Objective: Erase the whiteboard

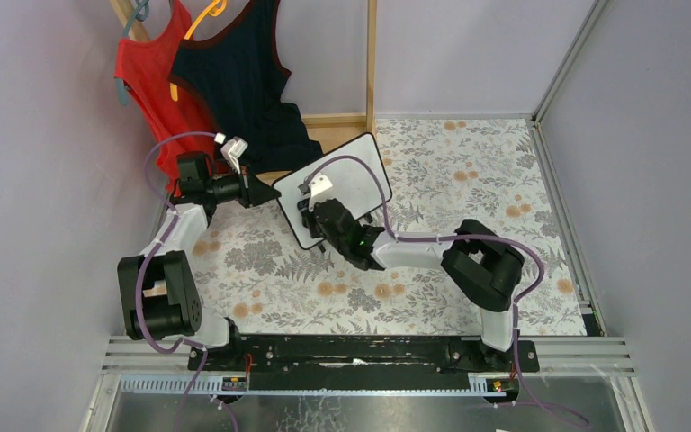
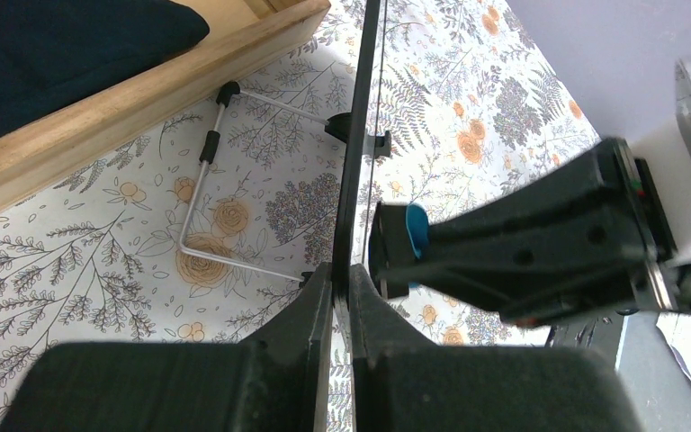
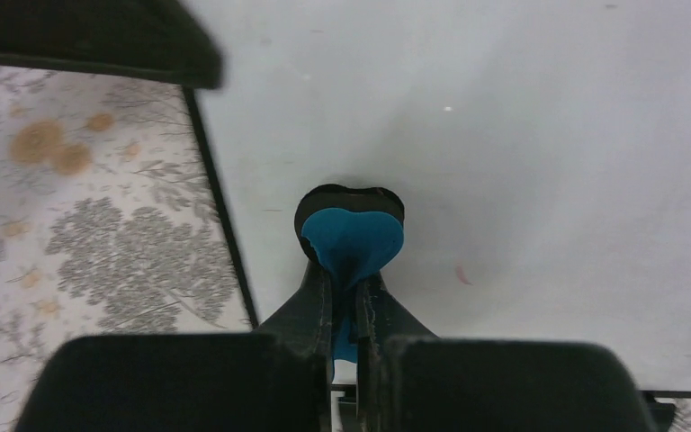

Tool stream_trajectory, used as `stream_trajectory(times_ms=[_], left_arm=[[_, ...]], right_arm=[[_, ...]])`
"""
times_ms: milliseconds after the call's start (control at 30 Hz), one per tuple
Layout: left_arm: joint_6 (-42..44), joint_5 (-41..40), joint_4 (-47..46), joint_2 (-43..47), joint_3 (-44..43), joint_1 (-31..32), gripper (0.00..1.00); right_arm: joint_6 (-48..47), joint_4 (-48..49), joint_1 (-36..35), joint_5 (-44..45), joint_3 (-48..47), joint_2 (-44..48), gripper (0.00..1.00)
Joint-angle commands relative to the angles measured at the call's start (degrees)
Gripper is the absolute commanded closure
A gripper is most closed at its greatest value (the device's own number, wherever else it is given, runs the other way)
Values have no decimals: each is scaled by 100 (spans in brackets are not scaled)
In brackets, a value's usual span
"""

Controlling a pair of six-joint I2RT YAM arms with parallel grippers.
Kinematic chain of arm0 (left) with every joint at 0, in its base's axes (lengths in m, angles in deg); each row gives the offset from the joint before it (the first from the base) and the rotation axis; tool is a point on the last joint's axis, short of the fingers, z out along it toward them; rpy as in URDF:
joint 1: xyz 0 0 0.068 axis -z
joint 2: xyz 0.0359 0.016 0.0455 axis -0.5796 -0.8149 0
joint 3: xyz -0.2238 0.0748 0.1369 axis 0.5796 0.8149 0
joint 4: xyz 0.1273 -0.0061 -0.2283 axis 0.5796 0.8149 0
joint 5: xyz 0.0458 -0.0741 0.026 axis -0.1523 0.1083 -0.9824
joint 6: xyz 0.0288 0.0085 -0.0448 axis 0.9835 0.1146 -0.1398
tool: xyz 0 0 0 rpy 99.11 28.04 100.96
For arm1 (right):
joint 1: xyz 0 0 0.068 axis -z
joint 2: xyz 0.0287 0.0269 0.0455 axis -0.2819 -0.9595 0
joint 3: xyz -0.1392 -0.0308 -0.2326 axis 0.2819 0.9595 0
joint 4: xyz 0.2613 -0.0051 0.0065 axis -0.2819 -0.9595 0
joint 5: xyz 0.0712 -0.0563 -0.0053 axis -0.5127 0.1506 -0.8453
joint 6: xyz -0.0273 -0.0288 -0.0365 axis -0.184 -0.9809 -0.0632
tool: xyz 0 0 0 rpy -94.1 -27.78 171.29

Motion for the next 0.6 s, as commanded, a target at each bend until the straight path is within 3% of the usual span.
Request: stream_trajectory(times_ms=[0,267,567], left_arm=[[256,-16,42,120,-112,-3,100],[247,-13,43,114,-101,-1,100],[263,-17,42,90,-100,-5,100]], right_arm=[[127,218,-174,78,-421,-101,100],[68,181,-58,446,-270,-306,100],[262,416,349,786,733,102,100]])
